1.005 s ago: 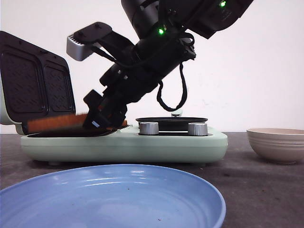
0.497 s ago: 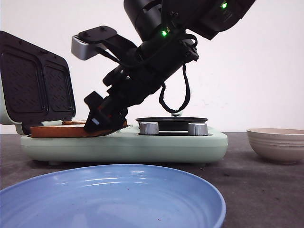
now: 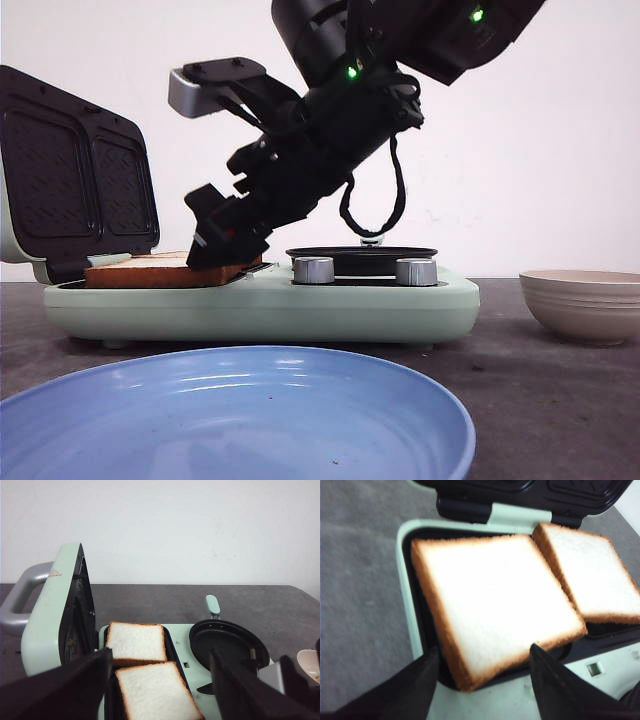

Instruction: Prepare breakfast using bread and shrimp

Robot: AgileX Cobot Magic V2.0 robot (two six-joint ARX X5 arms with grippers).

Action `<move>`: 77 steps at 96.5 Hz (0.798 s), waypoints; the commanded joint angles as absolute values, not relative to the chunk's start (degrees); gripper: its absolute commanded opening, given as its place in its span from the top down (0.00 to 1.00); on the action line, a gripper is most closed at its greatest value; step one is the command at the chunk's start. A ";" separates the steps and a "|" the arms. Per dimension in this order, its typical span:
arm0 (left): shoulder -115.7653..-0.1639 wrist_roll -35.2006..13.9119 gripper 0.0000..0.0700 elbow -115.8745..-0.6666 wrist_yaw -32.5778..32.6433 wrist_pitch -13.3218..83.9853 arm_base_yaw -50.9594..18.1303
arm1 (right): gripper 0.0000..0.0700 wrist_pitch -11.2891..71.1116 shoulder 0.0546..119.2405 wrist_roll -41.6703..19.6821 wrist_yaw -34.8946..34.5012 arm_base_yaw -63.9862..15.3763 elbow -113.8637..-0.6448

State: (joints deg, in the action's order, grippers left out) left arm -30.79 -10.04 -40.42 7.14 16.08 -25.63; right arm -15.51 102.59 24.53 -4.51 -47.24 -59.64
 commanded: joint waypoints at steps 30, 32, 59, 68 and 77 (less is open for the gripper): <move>-31.00 -9.69 0.50 -40.75 8.95 15.42 -25.85 | 0.50 -13.87 86.37 9.89 0.23 -45.36 -60.88; -31.00 -9.69 0.50 -40.75 9.28 15.42 -25.85 | 0.50 -13.43 85.17 9.08 0.69 -45.06 -60.88; -31.03 -9.45 0.50 -40.75 12.56 15.46 -25.85 | 0.60 0.40 70.06 1.23 1.91 -39.00 -60.86; -31.03 -8.23 0.50 -40.75 12.56 15.59 -25.85 | 0.69 5.56 66.35 1.21 1.08 -36.53 -60.84; -31.03 -7.79 0.50 -40.75 12.56 15.53 -25.85 | 0.73 9.82 63.29 1.26 -1.34 -34.26 -60.62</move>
